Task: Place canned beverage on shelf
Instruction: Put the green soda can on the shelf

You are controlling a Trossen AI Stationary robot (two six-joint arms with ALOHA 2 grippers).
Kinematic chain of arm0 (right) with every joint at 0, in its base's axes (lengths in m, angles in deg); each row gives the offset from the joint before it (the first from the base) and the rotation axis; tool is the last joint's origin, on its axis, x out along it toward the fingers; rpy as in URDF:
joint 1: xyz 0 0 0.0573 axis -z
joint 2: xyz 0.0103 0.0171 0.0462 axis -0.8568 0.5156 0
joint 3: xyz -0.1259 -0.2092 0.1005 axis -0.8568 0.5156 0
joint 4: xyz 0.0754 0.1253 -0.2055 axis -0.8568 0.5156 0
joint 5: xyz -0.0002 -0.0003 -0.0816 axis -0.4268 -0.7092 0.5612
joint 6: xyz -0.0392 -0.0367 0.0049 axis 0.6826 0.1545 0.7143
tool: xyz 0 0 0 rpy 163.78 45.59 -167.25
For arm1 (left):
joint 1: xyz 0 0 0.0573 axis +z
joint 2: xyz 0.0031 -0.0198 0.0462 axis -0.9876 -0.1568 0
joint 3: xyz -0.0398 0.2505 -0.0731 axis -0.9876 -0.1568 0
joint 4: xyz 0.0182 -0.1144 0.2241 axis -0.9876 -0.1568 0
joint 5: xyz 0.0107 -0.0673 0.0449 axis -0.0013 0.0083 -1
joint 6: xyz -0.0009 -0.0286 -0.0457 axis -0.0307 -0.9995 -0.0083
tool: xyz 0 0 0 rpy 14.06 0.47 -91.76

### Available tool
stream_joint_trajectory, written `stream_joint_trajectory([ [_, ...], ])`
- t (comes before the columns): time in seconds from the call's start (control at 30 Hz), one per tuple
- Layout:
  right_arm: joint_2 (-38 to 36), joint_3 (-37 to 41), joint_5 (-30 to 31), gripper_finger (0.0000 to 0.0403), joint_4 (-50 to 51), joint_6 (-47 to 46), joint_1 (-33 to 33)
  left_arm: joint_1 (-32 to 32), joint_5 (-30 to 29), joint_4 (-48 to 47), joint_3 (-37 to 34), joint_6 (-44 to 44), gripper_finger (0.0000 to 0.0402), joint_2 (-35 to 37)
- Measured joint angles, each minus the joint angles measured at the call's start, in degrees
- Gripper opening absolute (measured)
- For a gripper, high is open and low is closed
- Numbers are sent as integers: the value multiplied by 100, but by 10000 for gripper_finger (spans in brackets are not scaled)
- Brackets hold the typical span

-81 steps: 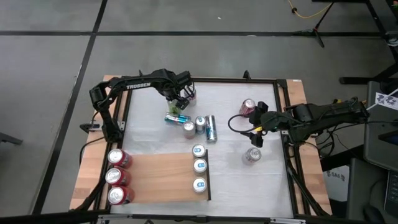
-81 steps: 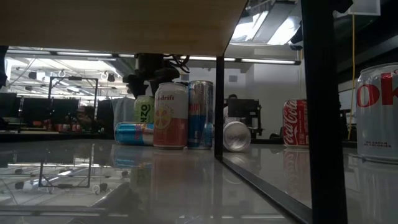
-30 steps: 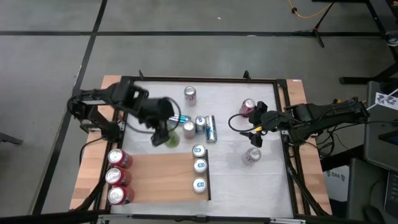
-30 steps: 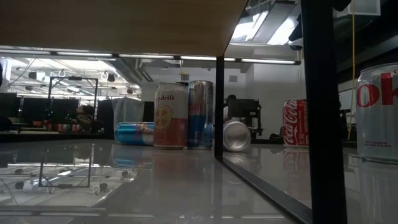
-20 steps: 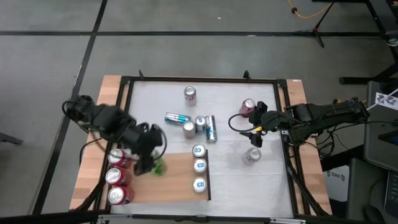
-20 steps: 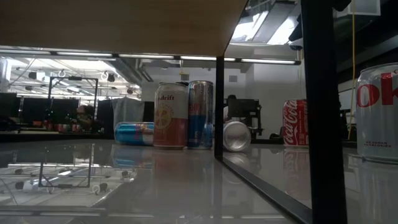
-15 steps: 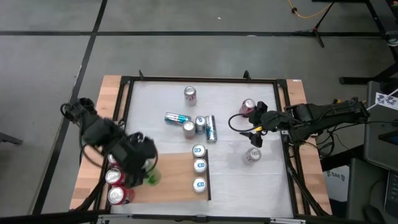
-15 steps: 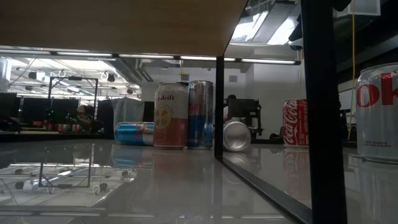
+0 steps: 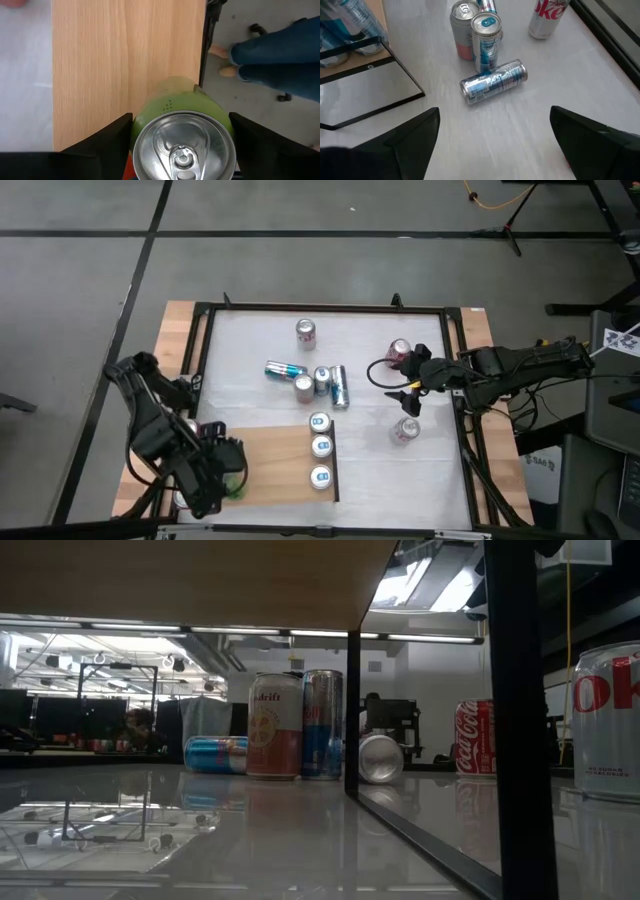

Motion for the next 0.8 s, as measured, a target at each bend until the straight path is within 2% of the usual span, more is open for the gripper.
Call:
stream_joint_trajectory([
  [0.17, 0, 0, -1, 367, 0, 0, 0, -71, -146, 1, -2, 16, 273, -144],
  [0.8, 0, 0, 1, 367, 4, 12, 0, -318, -127, 16, 7, 32, 285, -464],
])
